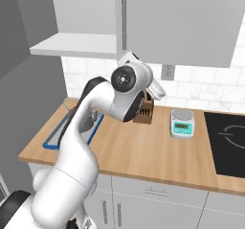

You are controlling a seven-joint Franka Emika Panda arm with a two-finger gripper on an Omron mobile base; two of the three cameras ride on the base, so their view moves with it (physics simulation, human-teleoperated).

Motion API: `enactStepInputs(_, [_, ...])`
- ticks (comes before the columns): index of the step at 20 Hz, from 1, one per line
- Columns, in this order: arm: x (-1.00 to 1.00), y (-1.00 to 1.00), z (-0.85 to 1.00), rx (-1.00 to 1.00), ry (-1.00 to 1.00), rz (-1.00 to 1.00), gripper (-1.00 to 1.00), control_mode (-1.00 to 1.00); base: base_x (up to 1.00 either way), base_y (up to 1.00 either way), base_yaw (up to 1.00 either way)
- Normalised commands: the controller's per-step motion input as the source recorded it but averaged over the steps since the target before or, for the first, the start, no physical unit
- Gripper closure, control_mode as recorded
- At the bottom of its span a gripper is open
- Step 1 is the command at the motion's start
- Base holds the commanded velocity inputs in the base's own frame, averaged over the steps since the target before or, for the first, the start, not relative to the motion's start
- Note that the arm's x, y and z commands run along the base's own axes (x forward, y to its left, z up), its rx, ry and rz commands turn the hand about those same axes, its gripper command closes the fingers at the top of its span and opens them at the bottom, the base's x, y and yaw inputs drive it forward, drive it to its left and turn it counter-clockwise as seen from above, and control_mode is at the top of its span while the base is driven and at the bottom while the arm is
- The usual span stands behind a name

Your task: Pick the kettle from the counter and place it on the tray. Then pick the mug from the cabinet and place it on the tray. Then close the cabinet doors.

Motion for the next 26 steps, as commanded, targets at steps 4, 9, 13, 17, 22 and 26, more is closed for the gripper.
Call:
enactStepInputs(4, [-0.49, 0.12, -0.2, -0.05, 0.17, -0.11, -1.0, -1.0, 0.0, 0.0, 0.0])
enactStepInputs(9, [-0.15, 0.17, -0.37, -0.14, 0.04, 0.0, -1.0, -1.0, 0.0, 0.0, 0.0])
enactStepInputs(13, [-0.77, 0.11, -0.17, -0.11, -0.04, 0.0, -1.0, -1.0, 0.0, 0.0, 0.0])
enactStepInputs(17, [-0.49, 0.54, -0.47, -0.27, 0.0, 0.02, -1.0, -1.0, 0.0, 0.0, 0.0])
enactStepInputs(22, [0.0, 0.62, -0.46, -0.3, 0.0, -0.1, -1.0, -1.0, 0.0, 0.0, 0.0])
enactStepInputs(26, [0.06, 0.4, -0.11, -0.21, 0.0, -0.09, -1.0, -1.0, 0.0, 0.0, 0.0])
